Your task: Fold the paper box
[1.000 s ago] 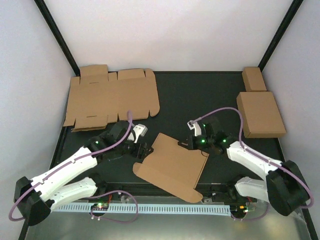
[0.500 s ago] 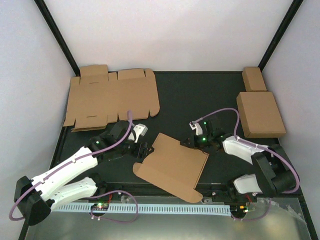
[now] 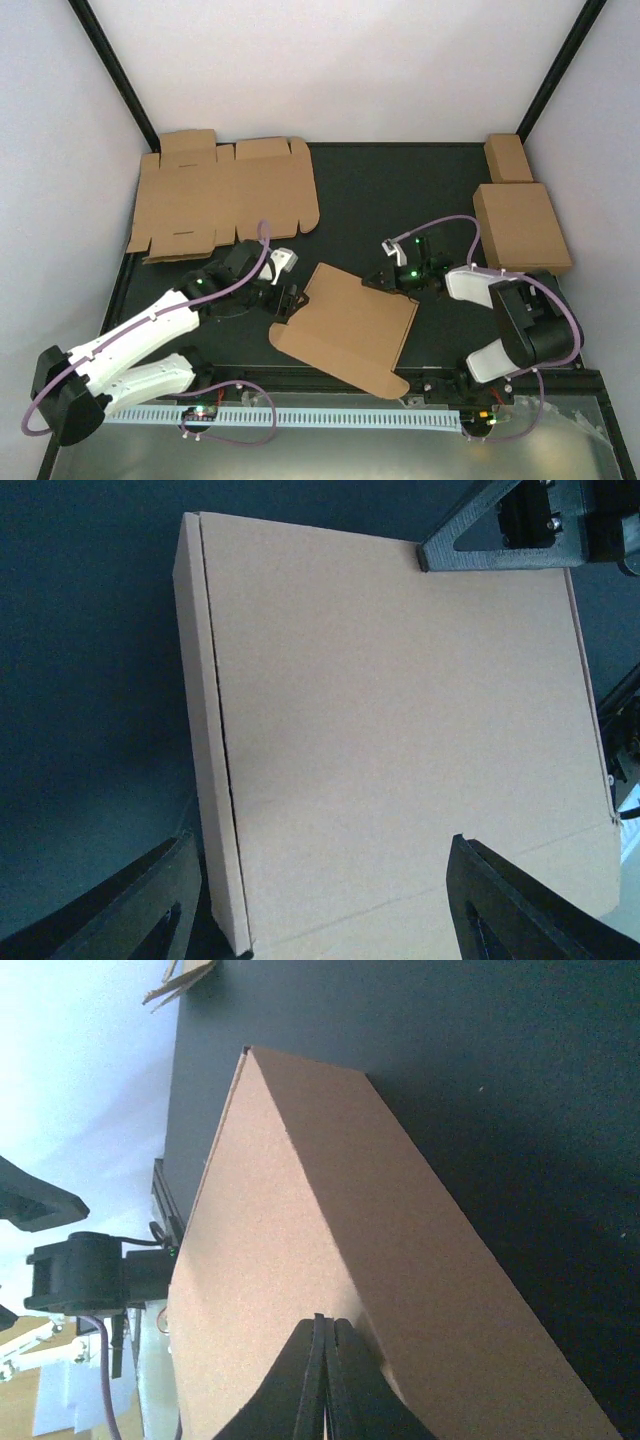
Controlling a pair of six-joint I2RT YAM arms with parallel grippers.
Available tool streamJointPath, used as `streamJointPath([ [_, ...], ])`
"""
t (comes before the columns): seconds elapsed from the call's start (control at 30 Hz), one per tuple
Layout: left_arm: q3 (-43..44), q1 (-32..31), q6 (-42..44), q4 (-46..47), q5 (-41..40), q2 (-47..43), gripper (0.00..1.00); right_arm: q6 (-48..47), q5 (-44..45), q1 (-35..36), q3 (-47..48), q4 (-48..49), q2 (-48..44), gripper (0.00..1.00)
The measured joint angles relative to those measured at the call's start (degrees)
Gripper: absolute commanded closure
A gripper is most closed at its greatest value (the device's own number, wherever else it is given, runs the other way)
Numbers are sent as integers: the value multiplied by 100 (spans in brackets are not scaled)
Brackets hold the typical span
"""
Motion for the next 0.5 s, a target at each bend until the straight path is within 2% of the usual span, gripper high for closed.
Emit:
streamJointPath([
  [0.27, 470, 0, 55, -240, 15, -20, 29, -81, -372, -229, 94, 157, 319, 98],
  [0.5, 688, 4, 57, -306, 1366, -407, 30, -85, -376, -262, 184, 140, 407, 98],
])
